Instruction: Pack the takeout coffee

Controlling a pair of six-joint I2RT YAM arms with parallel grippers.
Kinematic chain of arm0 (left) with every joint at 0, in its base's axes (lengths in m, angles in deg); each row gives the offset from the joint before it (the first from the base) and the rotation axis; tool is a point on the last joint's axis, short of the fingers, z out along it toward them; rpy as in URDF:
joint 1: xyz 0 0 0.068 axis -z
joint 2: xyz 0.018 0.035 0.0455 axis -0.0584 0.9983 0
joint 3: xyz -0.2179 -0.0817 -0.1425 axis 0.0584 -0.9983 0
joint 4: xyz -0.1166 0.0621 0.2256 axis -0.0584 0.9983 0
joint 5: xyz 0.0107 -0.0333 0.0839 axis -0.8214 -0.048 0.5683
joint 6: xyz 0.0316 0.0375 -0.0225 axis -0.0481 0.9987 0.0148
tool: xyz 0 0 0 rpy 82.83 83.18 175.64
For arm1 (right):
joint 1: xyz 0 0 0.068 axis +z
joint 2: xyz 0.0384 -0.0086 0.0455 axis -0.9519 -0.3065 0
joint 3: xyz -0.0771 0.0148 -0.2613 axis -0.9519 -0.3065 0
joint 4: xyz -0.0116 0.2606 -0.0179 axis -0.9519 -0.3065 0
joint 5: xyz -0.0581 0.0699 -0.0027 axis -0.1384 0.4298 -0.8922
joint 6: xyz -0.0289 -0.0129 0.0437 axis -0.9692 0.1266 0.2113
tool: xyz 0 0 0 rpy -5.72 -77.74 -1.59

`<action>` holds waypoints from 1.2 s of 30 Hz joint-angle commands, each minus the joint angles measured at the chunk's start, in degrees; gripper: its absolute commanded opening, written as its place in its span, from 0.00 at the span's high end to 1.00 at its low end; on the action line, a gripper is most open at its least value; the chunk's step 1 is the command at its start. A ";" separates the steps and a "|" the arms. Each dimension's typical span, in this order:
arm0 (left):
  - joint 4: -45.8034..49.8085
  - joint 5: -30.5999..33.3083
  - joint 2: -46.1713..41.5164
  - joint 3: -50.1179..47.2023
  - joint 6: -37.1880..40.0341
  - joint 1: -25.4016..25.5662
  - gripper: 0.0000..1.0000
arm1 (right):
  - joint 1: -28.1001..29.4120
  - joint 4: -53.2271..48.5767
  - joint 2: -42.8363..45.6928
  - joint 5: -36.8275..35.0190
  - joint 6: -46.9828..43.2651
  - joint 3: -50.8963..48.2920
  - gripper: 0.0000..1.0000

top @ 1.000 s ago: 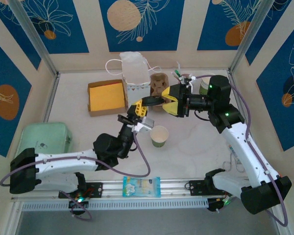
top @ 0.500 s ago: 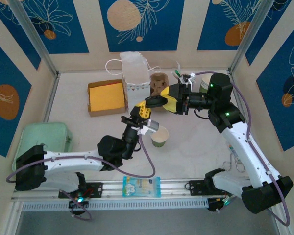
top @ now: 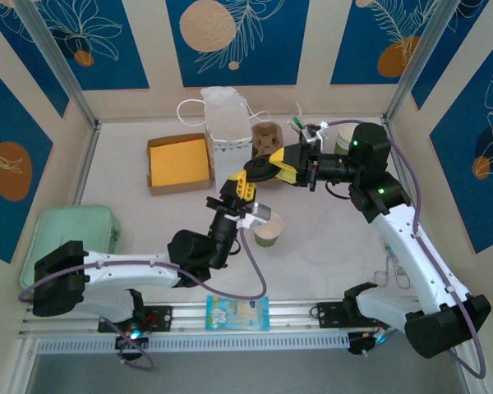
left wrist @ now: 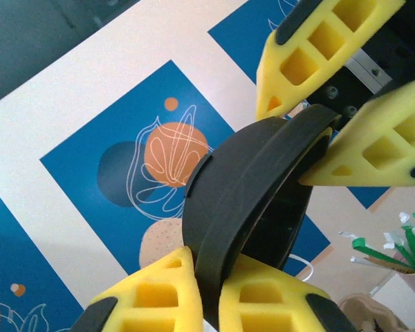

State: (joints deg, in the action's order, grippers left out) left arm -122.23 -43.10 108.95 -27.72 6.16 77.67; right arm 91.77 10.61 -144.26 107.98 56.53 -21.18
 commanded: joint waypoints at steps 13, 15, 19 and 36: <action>-4.83 0.11 1.84 1.62 3.69 2.32 0.37 | -0.93 6.65 1.00 1.95 0.64 -3.96 0.81; -4.74 0.35 1.84 1.71 3.85 2.45 0.34 | -1.56 6.87 1.17 1.99 0.83 -4.38 0.82; -4.15 1.71 1.68 1.45 3.63 2.76 0.30 | -3.53 7.11 1.81 2.36 1.28 -5.11 0.84; 52.28 -2.65 -17.83 4.41 -32.49 0.03 0.25 | -10.67 3.17 4.90 4.82 -0.87 -5.04 0.87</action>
State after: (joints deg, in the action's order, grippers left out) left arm -87.63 -43.19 92.73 -26.91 -14.28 79.09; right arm 81.43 16.03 -140.19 110.80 57.55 -26.40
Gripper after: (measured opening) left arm 0.749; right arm 0.133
